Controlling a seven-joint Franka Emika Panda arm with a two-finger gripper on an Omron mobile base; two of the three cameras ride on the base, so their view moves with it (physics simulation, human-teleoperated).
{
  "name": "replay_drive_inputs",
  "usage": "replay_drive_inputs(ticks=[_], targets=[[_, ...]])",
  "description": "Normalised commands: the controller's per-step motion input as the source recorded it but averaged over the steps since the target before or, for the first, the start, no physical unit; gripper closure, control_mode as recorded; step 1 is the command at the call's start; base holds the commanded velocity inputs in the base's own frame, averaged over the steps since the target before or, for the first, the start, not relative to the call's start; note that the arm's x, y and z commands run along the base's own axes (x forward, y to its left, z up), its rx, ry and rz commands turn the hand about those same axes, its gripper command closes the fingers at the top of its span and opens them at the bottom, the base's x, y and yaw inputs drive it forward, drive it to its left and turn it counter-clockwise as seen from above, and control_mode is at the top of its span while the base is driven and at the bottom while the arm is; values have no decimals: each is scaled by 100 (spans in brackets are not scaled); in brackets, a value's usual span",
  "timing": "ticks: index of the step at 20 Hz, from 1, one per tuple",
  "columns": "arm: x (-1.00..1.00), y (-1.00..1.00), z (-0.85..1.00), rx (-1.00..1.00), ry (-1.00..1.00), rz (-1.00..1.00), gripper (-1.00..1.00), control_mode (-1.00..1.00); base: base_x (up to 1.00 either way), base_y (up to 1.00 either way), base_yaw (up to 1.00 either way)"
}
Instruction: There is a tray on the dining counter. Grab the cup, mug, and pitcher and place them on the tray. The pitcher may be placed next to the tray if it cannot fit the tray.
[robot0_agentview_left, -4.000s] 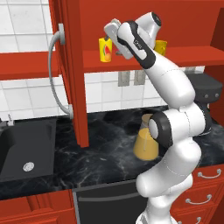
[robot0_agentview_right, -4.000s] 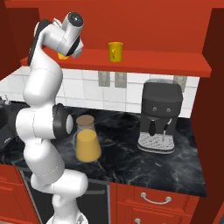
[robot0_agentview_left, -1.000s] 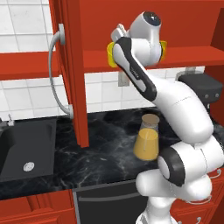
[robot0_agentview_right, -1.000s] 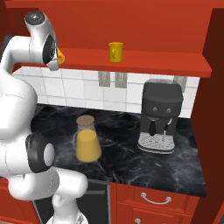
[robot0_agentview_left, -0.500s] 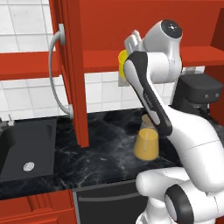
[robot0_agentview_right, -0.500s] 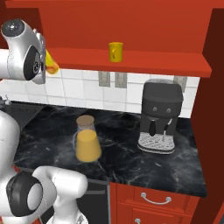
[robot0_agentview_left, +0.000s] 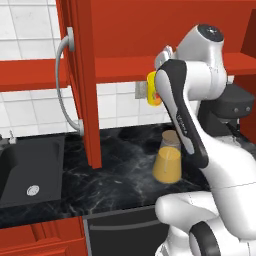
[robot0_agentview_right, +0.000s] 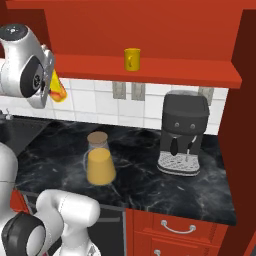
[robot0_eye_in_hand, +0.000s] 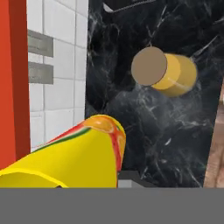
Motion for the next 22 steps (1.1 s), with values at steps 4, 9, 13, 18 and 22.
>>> replay_drive_inputs(ticks=[4,9,13,18,22], targets=[[0,-4,-4,0,38,-5,100,-100,0,0,0],[1,-13,-15,0,41,-2,100,-100,0,0,0],[5,0,-13,0,38,-1,100,-100,0,0,0],[0,0,-13,0,19,-1,100,100,-3,0,0],[0,0,0,0,0,0,100,100,-75,-14,0]])
